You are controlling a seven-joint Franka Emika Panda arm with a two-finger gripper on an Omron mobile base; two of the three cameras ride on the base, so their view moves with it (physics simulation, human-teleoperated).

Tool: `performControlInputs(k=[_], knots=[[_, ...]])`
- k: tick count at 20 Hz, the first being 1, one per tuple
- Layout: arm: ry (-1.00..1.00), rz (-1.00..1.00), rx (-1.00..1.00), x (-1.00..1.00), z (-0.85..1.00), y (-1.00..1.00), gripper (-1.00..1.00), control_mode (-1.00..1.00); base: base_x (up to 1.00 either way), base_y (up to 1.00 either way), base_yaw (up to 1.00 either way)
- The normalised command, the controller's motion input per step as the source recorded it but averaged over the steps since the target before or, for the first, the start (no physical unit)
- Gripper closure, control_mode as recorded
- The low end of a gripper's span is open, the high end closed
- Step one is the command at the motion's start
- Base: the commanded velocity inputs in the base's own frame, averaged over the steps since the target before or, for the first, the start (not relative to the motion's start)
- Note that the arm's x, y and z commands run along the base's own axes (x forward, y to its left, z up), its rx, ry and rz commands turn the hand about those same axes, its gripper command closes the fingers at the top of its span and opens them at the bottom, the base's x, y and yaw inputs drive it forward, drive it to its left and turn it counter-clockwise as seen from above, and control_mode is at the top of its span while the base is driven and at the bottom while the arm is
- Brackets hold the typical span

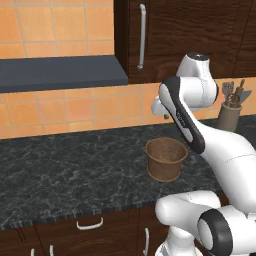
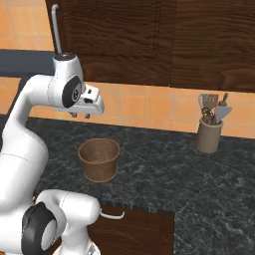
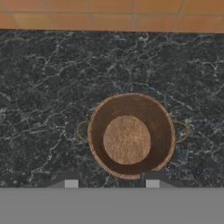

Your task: Open the cabinet, pick up the bread from the cabinet and place it in the basket. Then move the basket to the dining counter.

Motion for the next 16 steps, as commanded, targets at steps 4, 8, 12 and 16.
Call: performControlInputs(k=[4, 8, 12, 16], knots=[[0.00, 0.00, 0.00, -0.44, -0.05, 0.00, -1.00, -1.00, 0.00, 0.00, 0.00], [-0.54, 0.00, 0.01, -0.85, 0.35, 0.03, -1.00, -1.00, 0.00, 0.00, 0.00], [-0.63, -0.06, 0.03, -0.08, 0.95, 0.68, -1.00, -1.00, 0.00, 0.00, 0.00], [-0.32, -0.08, 0.10, 0.26, 1.00, 0.74, -1.00, -1.00, 0.00, 0.00, 0.00]])
